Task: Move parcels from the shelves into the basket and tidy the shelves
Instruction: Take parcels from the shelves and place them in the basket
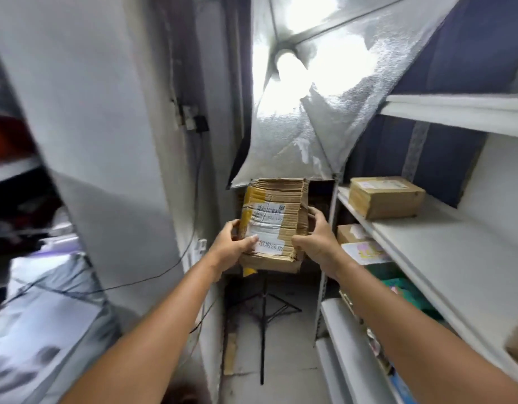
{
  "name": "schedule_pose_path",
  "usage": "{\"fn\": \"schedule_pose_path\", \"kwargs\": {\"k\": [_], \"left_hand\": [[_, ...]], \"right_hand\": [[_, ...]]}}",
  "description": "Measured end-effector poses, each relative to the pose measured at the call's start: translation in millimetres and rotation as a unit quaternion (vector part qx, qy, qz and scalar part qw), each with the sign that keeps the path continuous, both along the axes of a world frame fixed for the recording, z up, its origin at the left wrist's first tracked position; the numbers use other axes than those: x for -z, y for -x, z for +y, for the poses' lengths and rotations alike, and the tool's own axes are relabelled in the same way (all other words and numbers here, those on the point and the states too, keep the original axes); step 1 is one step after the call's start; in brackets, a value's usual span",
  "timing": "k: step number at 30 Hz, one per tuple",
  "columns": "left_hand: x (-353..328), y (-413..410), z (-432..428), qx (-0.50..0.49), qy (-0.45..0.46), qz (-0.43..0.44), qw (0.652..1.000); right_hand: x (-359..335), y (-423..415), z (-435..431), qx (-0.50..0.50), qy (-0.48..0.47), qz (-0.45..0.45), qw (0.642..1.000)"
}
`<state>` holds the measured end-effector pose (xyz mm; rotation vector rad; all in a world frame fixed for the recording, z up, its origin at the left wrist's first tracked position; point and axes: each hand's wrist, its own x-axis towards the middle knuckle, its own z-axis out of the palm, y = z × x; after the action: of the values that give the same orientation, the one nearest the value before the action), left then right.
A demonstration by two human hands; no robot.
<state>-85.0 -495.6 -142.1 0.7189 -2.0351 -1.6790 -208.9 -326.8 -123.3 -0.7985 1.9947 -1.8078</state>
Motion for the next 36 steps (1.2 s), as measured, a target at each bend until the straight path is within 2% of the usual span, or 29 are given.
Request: {"fn": "schedule_pose_path", "kwargs": {"k": [3,6,11,15,20,23,28,36], "left_hand": [[7,-52,-13,-0.035,-0.022,-0.012,0.999],[23,-105,-24,-0.052,-0.028,-0.036,0.998],[54,-179,-29,-0.079,-0.016,-0.064,0.995],[81,-225,-19,-0.108,-0.022,-0.069,0.991],[101,-282,-12,-0.159,-0.059,-0.058,0.984],[99,-311,-4,-0.203,-0.026,-0.059,0.977],[104,-362,24,-0.296,-0.021,-0.05,0.954],[122,-460,93,-0.45,-0.063,-0.064,0.888]], "right_hand": [[0,-43,-24,-0.059,-0.002,-0.025,0.998],[11,-88,-41,-0.121,-0.025,-0.002,0.992],[47,-155,-62,-0.115,-0.049,-0.018,0.992],[72,-200,-69,-0.092,-0.114,0.026,0.989],[83,-242,-74,-0.144,-0.151,0.045,0.977],[86,-266,-82,-0.171,-0.138,0.046,0.974],[93,-304,-86,-0.241,-0.138,0.067,0.959],[121,-394,-82,-0.407,-0.118,0.131,0.896]]}}
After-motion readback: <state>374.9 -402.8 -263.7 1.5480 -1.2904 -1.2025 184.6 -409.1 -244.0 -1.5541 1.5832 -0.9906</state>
